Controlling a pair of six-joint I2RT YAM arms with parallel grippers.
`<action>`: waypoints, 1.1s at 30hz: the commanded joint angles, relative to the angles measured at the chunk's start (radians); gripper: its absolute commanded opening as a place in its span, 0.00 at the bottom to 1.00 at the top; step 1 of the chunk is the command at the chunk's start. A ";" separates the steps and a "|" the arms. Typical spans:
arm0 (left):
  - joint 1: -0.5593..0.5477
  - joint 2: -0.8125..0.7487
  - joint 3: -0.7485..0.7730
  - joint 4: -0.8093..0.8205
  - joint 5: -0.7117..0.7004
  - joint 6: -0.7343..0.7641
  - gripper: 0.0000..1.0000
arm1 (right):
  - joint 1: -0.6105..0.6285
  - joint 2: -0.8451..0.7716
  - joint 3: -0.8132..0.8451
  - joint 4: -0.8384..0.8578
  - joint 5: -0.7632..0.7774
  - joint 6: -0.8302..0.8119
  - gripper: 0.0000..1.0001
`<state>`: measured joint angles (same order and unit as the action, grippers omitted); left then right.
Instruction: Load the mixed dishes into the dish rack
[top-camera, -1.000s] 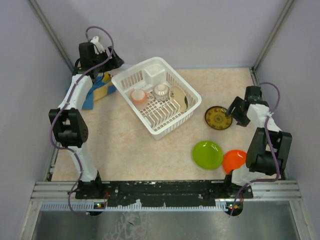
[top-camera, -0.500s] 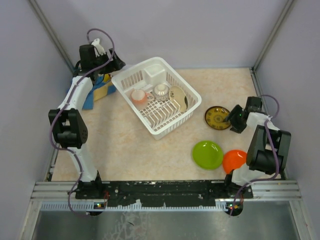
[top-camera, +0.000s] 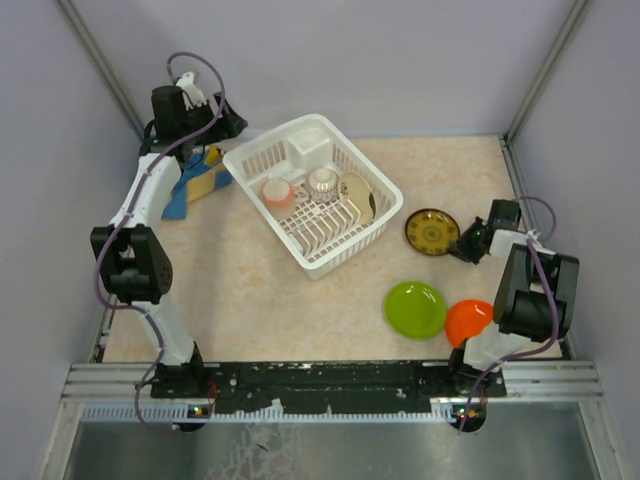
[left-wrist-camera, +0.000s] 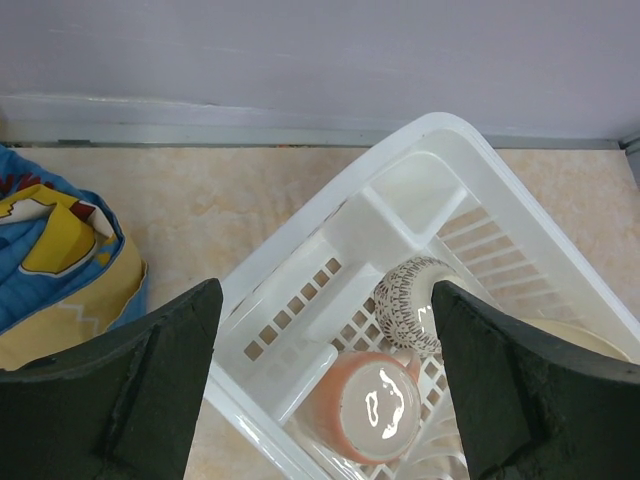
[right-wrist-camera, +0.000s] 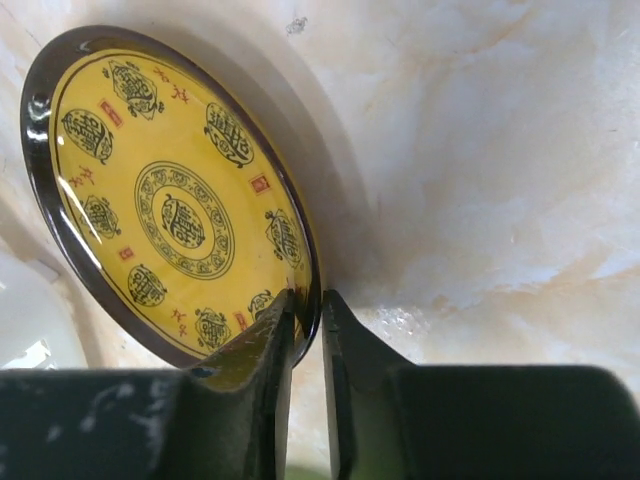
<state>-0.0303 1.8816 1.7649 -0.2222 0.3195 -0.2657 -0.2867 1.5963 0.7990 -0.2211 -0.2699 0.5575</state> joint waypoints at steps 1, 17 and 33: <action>0.009 -0.043 -0.018 0.035 0.030 -0.030 0.91 | -0.009 0.017 -0.019 0.025 0.022 0.011 0.10; -0.023 -0.116 -0.122 0.198 0.288 -0.272 0.92 | -0.090 -0.071 0.108 0.019 -0.122 0.094 0.00; -0.183 -0.096 -0.111 0.152 0.440 -0.293 0.93 | -0.104 -0.121 0.245 0.027 -0.239 0.185 0.00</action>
<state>-0.1734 1.8004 1.6299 -0.0608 0.6971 -0.5617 -0.3885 1.5532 0.9535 -0.2260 -0.4515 0.7120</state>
